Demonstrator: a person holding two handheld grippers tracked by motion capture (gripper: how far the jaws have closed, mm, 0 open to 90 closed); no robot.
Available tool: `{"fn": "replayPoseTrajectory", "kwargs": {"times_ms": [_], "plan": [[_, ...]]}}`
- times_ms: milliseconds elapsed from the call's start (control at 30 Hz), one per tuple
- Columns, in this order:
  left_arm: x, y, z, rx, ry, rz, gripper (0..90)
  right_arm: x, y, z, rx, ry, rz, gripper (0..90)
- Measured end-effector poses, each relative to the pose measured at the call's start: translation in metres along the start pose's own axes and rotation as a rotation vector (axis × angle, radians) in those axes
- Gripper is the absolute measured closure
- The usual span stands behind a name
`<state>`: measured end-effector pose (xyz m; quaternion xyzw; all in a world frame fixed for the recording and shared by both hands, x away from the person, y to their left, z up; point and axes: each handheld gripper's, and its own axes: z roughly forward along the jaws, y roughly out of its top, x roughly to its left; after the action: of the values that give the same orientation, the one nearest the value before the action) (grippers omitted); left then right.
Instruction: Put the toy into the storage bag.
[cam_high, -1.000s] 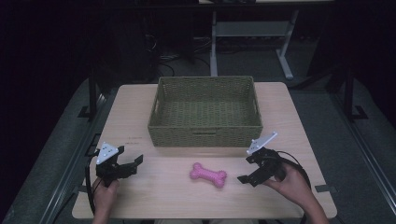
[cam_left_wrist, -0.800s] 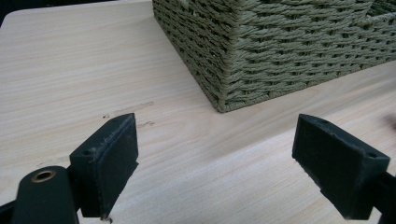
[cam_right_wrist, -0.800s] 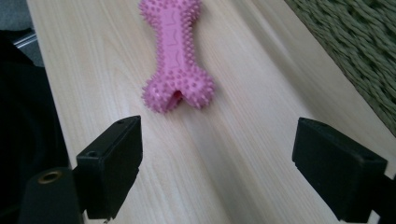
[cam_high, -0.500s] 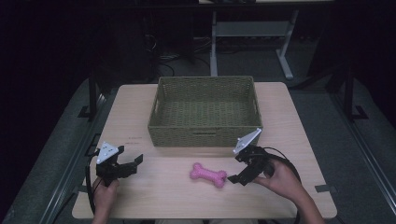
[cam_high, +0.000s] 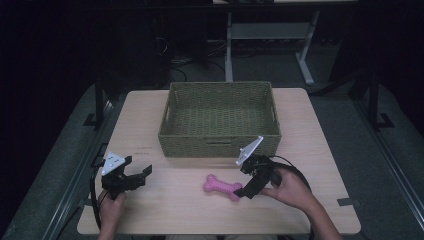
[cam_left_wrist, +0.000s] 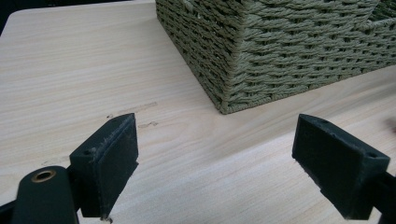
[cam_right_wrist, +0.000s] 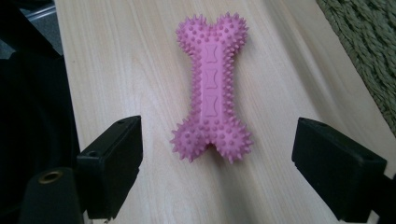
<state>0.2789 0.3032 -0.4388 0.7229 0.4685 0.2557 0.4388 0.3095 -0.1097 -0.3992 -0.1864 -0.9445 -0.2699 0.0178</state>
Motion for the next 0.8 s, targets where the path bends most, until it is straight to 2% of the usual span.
{"fn": "replayPoseTrajectory", "kwargs": {"times_ms": [167,500,567,800], "plan": [[0.000,0.000,0.000,-0.004,0.002,-0.006,13.9,0.002,0.009,0.004,0.004,-0.008,-0.010,16.2],[0.001,0.000,-0.001,-0.003,-0.002,-0.009,13.9,0.006,0.024,0.018,0.029,0.011,-0.037,16.7],[0.001,0.000,-0.001,-0.003,-0.002,-0.008,13.9,0.006,0.027,0.022,0.039,0.026,-0.044,20.3],[0.002,0.000,-0.001,-0.005,-0.001,-0.009,13.9,0.007,0.031,0.033,0.072,0.029,-0.047,22.7]]}}
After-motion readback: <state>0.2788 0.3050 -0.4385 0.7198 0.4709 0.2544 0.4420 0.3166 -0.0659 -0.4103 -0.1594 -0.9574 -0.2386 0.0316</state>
